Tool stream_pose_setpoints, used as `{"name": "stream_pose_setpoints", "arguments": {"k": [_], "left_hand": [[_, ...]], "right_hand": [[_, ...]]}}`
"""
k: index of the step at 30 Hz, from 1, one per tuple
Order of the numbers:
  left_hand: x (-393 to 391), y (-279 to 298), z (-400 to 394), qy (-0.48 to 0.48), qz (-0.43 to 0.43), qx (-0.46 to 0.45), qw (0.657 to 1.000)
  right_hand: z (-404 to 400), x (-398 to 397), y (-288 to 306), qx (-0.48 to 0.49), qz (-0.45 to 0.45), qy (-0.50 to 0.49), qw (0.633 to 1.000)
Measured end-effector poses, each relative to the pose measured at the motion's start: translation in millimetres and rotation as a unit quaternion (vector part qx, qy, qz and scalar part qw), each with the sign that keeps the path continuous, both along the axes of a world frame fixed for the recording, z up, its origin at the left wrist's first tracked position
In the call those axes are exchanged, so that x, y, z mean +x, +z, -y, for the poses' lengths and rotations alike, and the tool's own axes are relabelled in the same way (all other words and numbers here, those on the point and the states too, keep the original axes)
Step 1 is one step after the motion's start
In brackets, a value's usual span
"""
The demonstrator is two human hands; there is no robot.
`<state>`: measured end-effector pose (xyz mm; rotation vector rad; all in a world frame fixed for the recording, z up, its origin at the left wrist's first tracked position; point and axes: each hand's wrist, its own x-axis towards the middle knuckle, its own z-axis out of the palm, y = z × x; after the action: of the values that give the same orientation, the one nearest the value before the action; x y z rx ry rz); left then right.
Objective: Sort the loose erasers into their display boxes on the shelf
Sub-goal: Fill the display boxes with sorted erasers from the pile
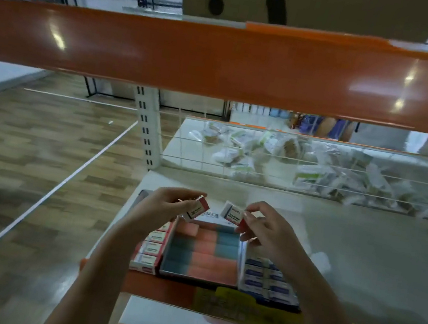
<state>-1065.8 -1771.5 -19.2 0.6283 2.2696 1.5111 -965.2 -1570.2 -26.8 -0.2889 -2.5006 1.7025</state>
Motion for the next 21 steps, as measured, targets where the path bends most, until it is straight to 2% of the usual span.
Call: {"name": "stream_pose_setpoints", "arguments": {"k": [5,14,21], "left_hand": [[-19.0,-3.9,39.8,0.027,0.032,0.02,0.999],[-34.8,-16.3,78.2,0.104,0.064,0.021,0.992],[-29.1,-16.9,89.3,0.122,0.092,0.021,0.988]], "right_hand": [[35.6,-29.8,-5.2,0.065,-0.002,0.033,0.997],[68.4,-64.6,-12.8,0.097,-0.01,0.05,0.994],[79.2,-85.5,-20.0,0.149,-0.005,0.077,0.986]]}}
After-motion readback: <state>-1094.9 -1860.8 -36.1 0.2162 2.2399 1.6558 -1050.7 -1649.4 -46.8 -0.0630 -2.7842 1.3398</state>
